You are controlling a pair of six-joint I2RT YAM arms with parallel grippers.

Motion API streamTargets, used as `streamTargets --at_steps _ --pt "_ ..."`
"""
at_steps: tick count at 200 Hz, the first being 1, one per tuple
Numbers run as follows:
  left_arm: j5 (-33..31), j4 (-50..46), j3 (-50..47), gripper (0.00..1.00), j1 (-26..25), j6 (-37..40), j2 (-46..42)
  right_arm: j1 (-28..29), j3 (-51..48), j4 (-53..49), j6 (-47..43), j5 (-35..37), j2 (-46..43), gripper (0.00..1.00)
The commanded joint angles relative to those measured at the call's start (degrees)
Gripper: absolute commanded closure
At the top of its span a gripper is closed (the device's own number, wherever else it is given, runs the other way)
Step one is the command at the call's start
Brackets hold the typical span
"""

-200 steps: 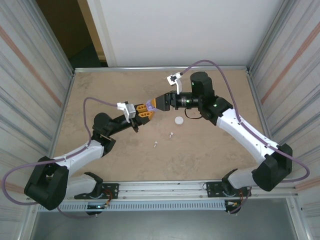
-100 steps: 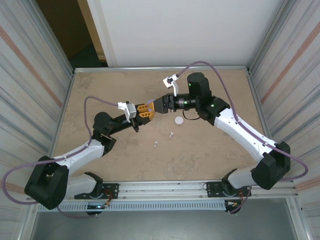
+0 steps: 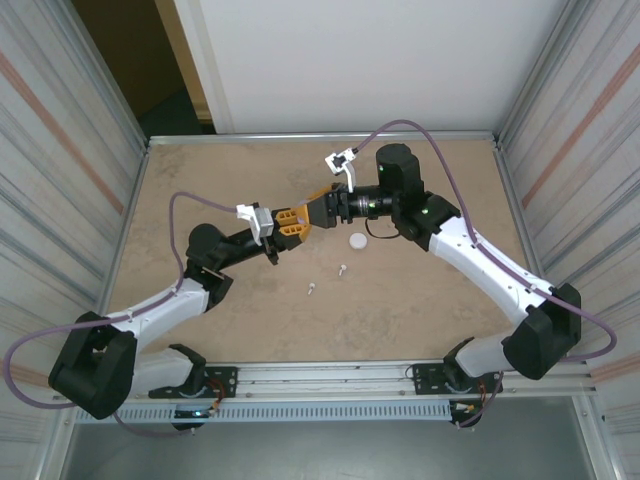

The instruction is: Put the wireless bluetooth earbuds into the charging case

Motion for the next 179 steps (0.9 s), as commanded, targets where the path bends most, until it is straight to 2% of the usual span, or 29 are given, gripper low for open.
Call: streamTargets --at_steps 1,179 --pt "-0.3 -0.9 1.9 1.0 -0.3 0.5 0.2 1.8 1.0 1.8 -2.4 -4.0 -2.9 0.32" --pt "-1.0 -2.0 2.1 1.0 -0.7 0.7 0.1 2.0 -0.2 0.1 -4.4 -0.7 -4.7 0.32"
